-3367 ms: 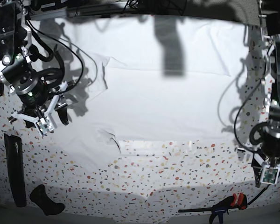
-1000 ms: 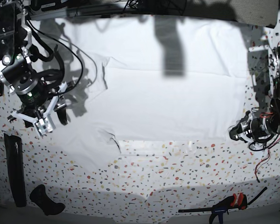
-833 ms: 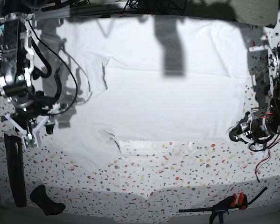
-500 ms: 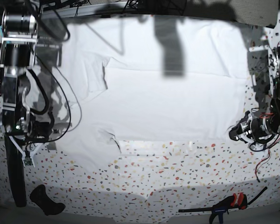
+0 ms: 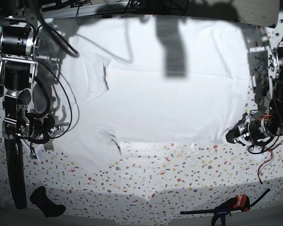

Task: Fold the T-shirt properly
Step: 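Lower both grippers and grasp the shirt's side edges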

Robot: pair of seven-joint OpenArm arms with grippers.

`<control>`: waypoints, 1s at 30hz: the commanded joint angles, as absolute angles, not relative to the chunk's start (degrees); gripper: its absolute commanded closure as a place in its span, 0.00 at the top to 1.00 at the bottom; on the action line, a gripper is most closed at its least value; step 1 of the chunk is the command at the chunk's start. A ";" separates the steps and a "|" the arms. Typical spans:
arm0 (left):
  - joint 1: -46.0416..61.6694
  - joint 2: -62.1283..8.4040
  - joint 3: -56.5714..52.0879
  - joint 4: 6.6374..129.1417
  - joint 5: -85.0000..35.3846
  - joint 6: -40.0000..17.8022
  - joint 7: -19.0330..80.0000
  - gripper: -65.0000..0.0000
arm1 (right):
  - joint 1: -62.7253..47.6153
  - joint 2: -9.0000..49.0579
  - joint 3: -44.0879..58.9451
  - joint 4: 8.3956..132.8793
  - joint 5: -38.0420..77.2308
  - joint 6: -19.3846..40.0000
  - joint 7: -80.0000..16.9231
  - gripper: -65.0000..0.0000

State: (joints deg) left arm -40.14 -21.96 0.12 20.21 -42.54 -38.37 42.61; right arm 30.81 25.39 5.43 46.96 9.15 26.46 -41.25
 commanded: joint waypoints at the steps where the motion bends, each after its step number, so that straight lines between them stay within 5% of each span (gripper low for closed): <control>1: -42.06 -22.70 0.05 20.97 -43.59 -39.11 41.98 0.00 | 32.84 26.33 5.61 47.86 9.63 26.63 -40.82 0.40; 12: -42.06 -22.72 0.05 20.97 -43.59 -39.11 42.00 0.00 | 32.84 24.60 5.61 37.08 7.22 26.59 -36.42 0.39; 17: -42.04 -22.72 0.05 20.97 -43.59 -39.09 42.04 0.00 | 33.23 24.49 5.61 36.27 7.22 26.59 -36.67 0.20; 20: -42.06 -22.72 0.05 20.97 -43.62 -39.11 41.85 0.00 | 33.95 24.45 5.61 36.38 7.86 26.59 -36.86 0.00; 30: -42.04 -22.72 0.03 22.09 -43.62 -39.09 33.80 0.00 | 34.74 24.45 5.61 39.66 7.90 26.81 -37.50 0.00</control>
